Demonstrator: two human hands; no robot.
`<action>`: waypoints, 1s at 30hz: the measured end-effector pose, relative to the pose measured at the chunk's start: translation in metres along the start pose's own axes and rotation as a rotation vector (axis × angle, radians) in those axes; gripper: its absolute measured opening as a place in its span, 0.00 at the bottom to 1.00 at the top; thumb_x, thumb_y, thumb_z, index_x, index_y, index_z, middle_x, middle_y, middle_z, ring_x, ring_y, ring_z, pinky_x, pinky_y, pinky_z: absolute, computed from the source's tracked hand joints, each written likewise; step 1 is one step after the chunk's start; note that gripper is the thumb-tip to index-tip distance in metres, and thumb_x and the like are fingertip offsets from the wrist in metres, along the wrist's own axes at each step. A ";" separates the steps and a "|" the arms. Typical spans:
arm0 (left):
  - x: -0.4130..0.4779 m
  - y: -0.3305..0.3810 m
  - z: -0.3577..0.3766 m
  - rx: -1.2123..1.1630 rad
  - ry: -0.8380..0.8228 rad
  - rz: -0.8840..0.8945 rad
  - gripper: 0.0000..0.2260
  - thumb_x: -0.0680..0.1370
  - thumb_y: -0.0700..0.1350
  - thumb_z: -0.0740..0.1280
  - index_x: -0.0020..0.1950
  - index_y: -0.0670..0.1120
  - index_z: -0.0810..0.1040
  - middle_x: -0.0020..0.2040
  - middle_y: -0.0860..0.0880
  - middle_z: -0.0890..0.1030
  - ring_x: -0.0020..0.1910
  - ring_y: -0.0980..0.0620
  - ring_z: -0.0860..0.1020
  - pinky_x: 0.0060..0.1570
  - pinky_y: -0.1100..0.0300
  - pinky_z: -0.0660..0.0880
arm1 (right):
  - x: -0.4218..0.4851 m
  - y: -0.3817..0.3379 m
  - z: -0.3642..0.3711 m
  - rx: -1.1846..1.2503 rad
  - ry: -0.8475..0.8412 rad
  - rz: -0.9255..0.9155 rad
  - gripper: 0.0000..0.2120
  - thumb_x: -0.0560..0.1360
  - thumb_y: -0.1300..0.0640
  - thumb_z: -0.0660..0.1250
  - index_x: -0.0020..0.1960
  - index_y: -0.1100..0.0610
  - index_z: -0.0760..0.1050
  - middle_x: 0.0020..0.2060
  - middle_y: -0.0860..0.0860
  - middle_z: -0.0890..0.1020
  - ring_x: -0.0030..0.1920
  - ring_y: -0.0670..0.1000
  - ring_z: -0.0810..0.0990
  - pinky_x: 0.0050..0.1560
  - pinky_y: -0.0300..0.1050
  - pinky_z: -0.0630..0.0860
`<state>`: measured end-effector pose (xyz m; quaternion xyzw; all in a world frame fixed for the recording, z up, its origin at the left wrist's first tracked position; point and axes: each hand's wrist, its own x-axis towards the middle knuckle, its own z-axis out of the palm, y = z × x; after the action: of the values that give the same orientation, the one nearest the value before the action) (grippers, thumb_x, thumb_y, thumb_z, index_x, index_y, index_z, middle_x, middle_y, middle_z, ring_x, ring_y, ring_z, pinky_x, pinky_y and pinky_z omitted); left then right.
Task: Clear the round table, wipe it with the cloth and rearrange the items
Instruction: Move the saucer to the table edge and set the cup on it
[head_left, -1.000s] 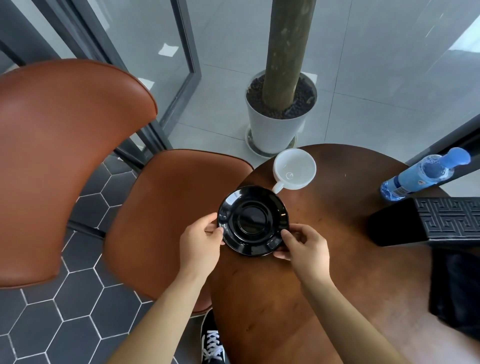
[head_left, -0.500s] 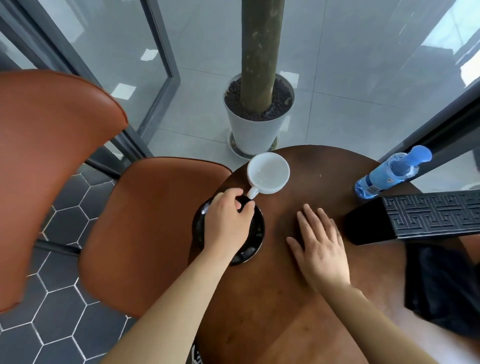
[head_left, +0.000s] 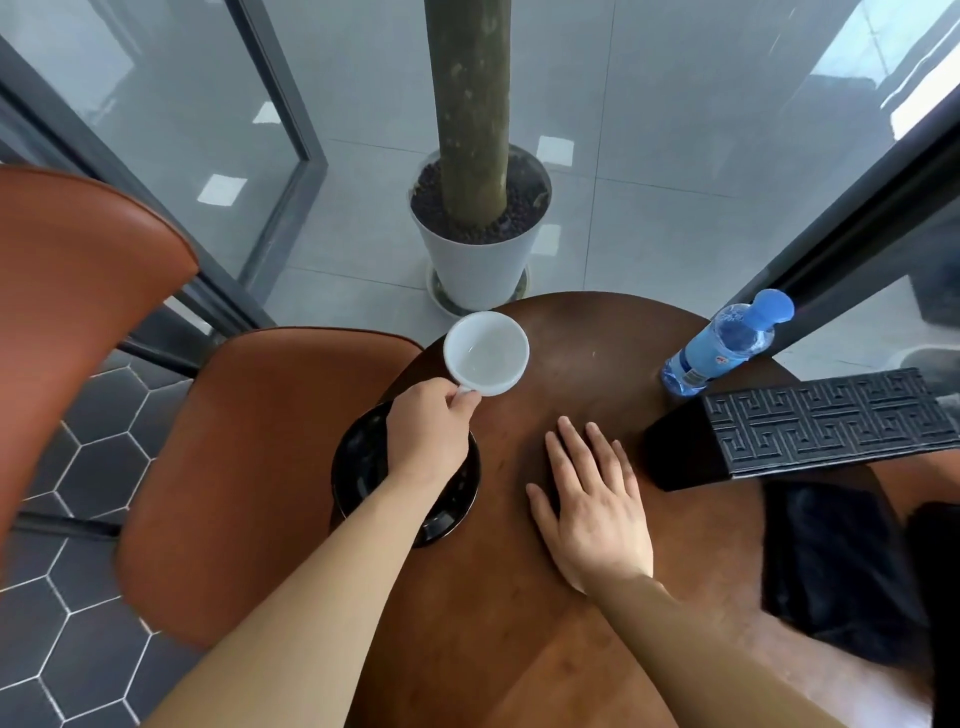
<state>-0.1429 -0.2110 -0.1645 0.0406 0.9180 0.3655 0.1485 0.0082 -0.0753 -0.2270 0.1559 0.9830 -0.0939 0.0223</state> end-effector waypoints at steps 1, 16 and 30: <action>0.000 0.002 -0.001 -0.019 0.012 0.006 0.17 0.81 0.50 0.66 0.34 0.44 0.77 0.30 0.52 0.76 0.32 0.52 0.72 0.31 0.61 0.63 | 0.000 0.000 0.000 -0.001 -0.002 0.000 0.30 0.82 0.39 0.52 0.78 0.53 0.63 0.80 0.49 0.61 0.81 0.55 0.55 0.80 0.56 0.51; -0.088 -0.069 -0.057 -0.153 0.266 0.016 0.08 0.78 0.48 0.71 0.44 0.46 0.84 0.36 0.51 0.81 0.36 0.46 0.81 0.38 0.41 0.78 | 0.000 -0.002 0.000 -0.029 -0.017 0.004 0.31 0.82 0.37 0.47 0.79 0.52 0.61 0.80 0.49 0.59 0.81 0.54 0.51 0.80 0.55 0.47; -0.126 -0.073 -0.020 -0.283 0.312 -0.051 0.03 0.76 0.45 0.74 0.44 0.47 0.87 0.37 0.55 0.82 0.42 0.59 0.80 0.37 0.72 0.72 | 0.000 -0.002 -0.001 -0.028 0.010 0.008 0.31 0.82 0.37 0.49 0.78 0.53 0.63 0.80 0.49 0.61 0.81 0.54 0.52 0.80 0.53 0.45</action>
<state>-0.0268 -0.3004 -0.1699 -0.0610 0.8702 0.4885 0.0182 0.0076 -0.0773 -0.2258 0.1602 0.9837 -0.0792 0.0199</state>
